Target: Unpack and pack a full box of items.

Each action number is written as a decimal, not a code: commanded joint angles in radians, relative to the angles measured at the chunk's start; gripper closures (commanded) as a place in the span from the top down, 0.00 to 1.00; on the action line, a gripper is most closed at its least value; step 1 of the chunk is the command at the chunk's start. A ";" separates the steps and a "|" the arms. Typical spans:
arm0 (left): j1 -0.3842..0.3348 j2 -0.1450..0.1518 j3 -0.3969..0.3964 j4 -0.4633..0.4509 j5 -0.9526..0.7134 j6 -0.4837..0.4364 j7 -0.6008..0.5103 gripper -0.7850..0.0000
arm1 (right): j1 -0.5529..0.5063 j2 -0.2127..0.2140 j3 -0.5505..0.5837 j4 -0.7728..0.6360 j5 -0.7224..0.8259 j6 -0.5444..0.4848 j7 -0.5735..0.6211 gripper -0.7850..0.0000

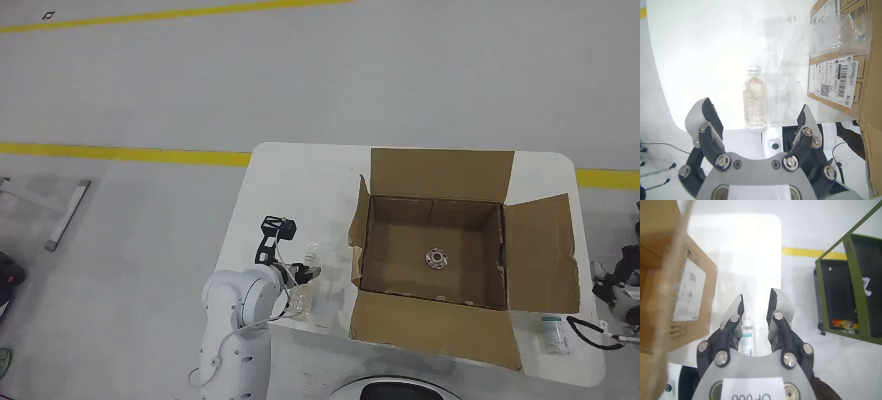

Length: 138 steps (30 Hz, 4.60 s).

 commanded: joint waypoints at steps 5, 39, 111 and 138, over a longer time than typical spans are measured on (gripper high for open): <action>0.000 0.000 0.000 0.000 0.000 0.000 0.000 1.00 | 0.018 -0.006 0.051 -0.102 0.107 0.029 -0.093 0.00; 0.000 0.000 0.000 0.000 0.000 0.000 0.000 1.00 | 0.436 0.003 -0.678 0.140 -0.568 -0.025 0.191 0.00; 0.000 0.000 0.000 0.000 0.000 0.000 0.000 1.00 | 0.915 -0.067 -0.890 0.840 -0.349 0.009 0.639 0.33; 0.000 0.000 0.000 0.000 0.000 0.000 0.000 1.00 | 0.857 -0.055 -0.797 0.593 -0.285 -0.029 0.595 0.00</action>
